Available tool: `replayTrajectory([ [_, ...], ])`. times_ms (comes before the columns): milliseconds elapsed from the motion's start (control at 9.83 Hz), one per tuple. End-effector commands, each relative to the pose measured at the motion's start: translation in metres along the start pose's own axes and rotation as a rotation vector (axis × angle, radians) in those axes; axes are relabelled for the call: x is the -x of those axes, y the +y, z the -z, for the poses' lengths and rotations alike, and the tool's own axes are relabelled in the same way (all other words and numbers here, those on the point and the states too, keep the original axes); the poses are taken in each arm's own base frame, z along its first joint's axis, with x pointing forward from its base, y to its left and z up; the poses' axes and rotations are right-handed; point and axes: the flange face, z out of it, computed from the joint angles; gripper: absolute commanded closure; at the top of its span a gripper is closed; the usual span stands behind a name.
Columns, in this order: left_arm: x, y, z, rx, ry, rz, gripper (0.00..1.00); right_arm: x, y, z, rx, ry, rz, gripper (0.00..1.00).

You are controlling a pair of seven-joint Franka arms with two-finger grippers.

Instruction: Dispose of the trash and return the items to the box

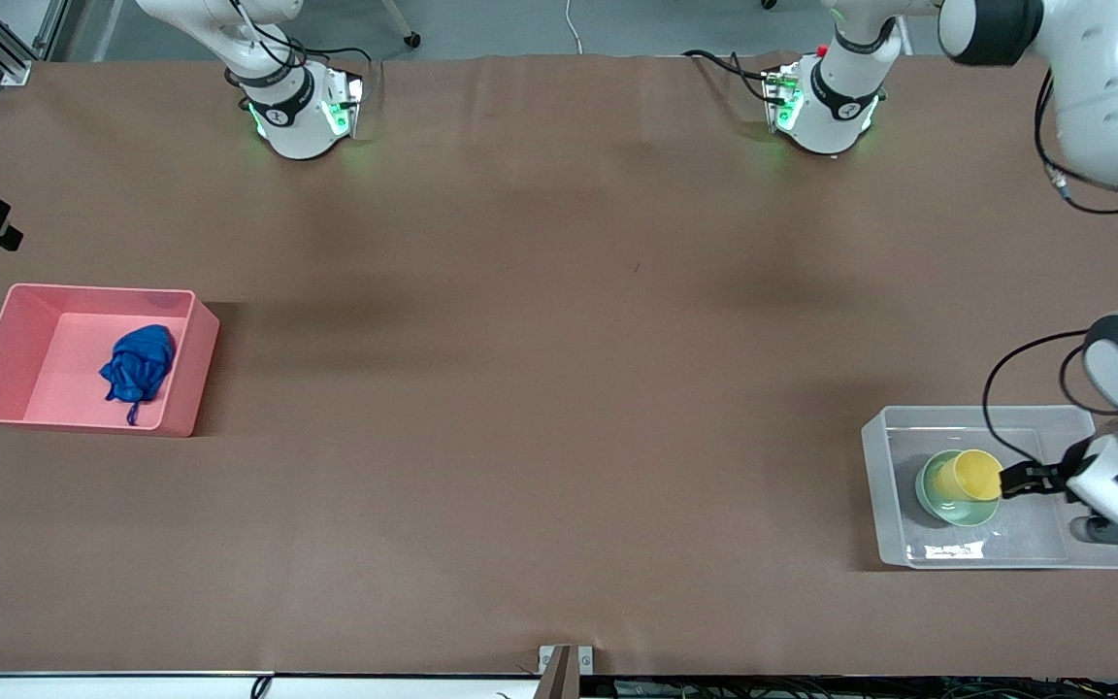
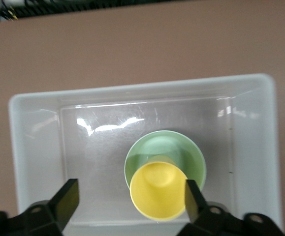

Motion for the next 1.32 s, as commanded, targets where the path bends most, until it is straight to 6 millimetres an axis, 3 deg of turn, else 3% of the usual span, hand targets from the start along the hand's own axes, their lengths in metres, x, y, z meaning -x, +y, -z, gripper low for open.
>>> replayTrajectory([
  [0,0.048,0.013,0.051,0.047,-0.004,0.035,0.00,0.002,0.002,0.004,0.011,-0.002,0.005,0.00],
  [305,0.112,0.049,0.122,0.043,0.017,0.040,0.00,0.002,0.003,0.003,0.011,-0.004,0.004,0.00],
  [407,0.121,0.058,0.141,0.055,0.010,0.041,0.00,0.002,0.003,0.003,0.011,-0.004,0.004,0.00],
  [610,0.122,0.073,0.177,0.071,-0.045,0.043,0.00,0.002,0.003,0.003,0.010,-0.005,0.004,0.00],
  [1017,0.097,0.084,0.257,0.010,-0.073,0.011,0.00,0.002,0.004,0.003,0.010,-0.005,0.002,0.00],
  [1220,0.105,0.087,0.271,0.012,-0.113,0.027,0.00,0.002,0.005,0.003,0.010,-0.005,0.001,0.00],
])
